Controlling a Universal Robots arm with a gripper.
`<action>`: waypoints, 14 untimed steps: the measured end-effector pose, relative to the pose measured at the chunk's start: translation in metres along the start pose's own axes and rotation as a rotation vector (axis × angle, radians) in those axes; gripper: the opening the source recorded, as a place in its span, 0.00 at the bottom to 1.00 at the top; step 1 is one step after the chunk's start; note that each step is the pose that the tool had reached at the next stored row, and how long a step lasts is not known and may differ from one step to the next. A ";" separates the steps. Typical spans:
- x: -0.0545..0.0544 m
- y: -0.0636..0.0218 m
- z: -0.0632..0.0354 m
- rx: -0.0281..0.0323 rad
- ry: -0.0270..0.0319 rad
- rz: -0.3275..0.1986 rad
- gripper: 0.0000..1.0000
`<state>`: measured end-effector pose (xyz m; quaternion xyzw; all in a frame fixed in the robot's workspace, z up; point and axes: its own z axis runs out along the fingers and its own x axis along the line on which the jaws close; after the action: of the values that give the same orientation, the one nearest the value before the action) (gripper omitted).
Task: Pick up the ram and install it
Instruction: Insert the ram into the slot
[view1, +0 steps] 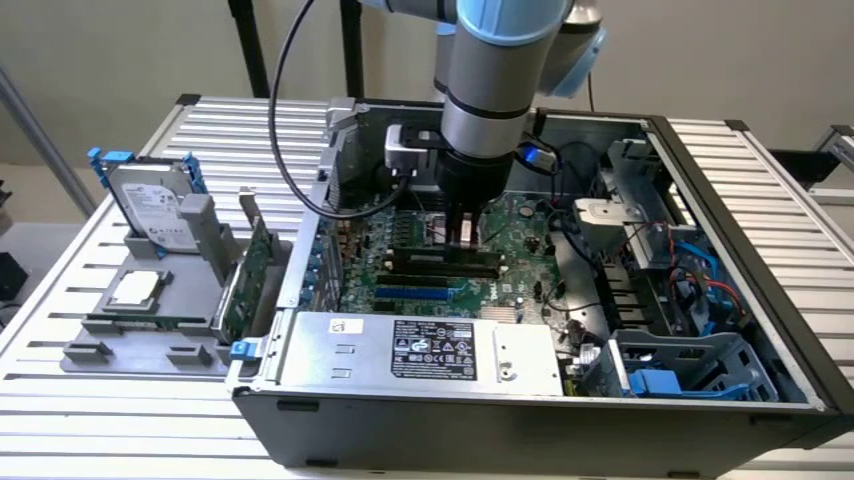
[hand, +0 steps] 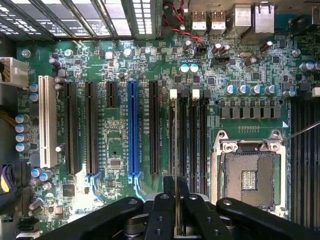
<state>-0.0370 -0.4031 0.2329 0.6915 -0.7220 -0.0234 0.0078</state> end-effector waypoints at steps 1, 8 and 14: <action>0.000 0.0000 0.0003 0.0001 0.0010 0.000 0.00; -0.001 -0.0001 0.0032 0.0021 0.0049 0.000 0.00; -0.001 -0.0001 0.0048 0.0027 0.0060 0.000 0.00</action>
<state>-0.0370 -0.4020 0.2281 0.6915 -0.7220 -0.0203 0.0090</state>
